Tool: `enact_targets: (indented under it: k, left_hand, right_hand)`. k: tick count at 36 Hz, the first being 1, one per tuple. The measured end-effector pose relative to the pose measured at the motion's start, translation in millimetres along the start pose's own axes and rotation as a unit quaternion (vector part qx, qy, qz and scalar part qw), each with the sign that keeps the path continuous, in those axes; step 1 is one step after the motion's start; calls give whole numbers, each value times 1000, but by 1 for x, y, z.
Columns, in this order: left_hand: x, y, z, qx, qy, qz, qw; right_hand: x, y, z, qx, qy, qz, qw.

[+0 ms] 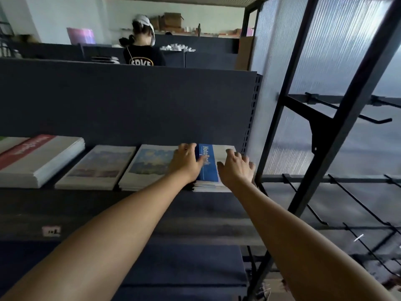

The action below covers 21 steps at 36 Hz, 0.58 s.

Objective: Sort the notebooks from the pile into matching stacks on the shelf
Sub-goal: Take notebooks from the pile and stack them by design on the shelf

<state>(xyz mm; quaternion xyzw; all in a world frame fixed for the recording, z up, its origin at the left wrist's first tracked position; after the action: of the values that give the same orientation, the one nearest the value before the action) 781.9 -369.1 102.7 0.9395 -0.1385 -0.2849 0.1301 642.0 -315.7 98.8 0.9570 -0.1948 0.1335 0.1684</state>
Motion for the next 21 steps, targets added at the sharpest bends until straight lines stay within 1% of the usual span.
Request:
enact_targets:
  k: [3, 5, 9, 13, 21]
  left_hand:
    - [24, -13, -18, -8, 48, -31, 998]
    - [43, -23, -33, -10, 69, -47, 996]
    - [85, -49, -70, -16, 102, -85, 991]
    - [126, -76, -110, -34, 125, -120, 984]
    - [215, -137, -190, -69, 177, -209, 959]
  right_hand:
    - [33, -13, 9, 7, -17, -84, 996]
    - [55, -22, 15, 14, -4, -119, 993]
    - [96, -41, 21, 17, 32, -155, 987]
    - [143, -64, 30, 38, 39, -201, 978]
    - [247, -121, 51, 76, 39, -289, 953]
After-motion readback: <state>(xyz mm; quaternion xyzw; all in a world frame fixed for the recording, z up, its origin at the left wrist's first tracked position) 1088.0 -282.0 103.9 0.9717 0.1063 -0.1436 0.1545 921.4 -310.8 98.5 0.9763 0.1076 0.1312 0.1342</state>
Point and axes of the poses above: each hand's wrist, its own y-axis towards the middle knuckle, its own z-axis out of the palm, x = y × z, the point moved 8 cm from there along y, towards the middle knuckle, and after that the axes turned 5 degrees about -x, right-handed, at the moved point
